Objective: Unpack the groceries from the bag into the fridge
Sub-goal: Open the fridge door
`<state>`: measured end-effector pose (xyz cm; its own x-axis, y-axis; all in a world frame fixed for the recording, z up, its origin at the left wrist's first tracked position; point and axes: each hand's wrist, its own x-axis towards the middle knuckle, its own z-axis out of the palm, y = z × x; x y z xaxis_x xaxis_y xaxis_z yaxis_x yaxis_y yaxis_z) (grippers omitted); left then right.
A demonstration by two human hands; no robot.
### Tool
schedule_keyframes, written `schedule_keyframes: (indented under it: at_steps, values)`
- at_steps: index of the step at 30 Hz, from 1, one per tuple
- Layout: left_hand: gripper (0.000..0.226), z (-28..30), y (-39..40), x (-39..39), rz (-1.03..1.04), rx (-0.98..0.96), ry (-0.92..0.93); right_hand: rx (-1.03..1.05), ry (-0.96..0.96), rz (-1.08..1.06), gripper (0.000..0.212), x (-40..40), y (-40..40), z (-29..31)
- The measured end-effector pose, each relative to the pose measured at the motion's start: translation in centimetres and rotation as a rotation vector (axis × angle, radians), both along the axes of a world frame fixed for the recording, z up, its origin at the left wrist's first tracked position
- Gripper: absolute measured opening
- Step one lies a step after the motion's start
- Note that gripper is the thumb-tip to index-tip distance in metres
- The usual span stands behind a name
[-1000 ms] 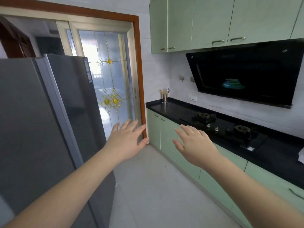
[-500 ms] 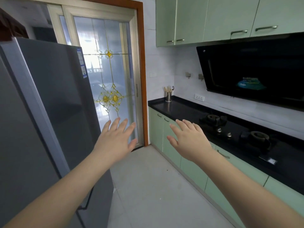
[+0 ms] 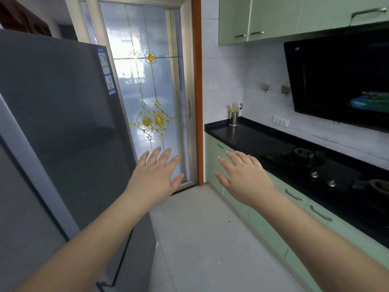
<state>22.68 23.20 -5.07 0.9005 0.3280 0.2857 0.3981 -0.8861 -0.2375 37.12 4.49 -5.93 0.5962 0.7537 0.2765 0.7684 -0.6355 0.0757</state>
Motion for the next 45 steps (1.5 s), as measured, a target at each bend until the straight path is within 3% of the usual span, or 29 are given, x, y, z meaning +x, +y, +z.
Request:
schedule_keyframes:
  at_steps: [6, 14, 19, 27, 32, 38, 45]
  values:
    - [0.061, -0.2, 1.8, 5.1, 0.130, -0.074, -0.031, -0.009, -0.004, 0.108, 0.058, 6.8, 3.0, -0.6]
    - [0.060, 0.6, 2.6, 10.8, 0.310, -0.053, -0.019, 0.028, -0.001, 0.270, 0.067, 15.5, 6.5, -0.3]
    - [0.060, -0.7, 3.0, 12.6, 0.372, -0.072, -0.008, 0.010, 0.080, 0.382, 0.058, 18.6, 9.1, -0.9]
    - [0.062, -1.7, 6.5, 10.8, 0.509, -0.094, -0.004, -0.031, 0.122, 0.569, 0.057, 17.9, 16.2, -2.0]
    - [0.077, -1.4, 9.2, 8.1, 0.569, -0.036, -0.064, -0.060, 0.097, 0.670, 0.057, 15.9, 21.9, -2.4]
    - [0.076, -0.5, 13.0, 5.5, 0.700, -0.002, -0.119, 0.002, 0.046, 0.807, 0.057, 13.6, 28.2, -0.9]
    - [0.073, 0.4, 15.4, 3.3, 0.834, 0.062, -0.105, 0.029, 0.118, 0.980, 0.057, 11.0, 33.1, 0.4]
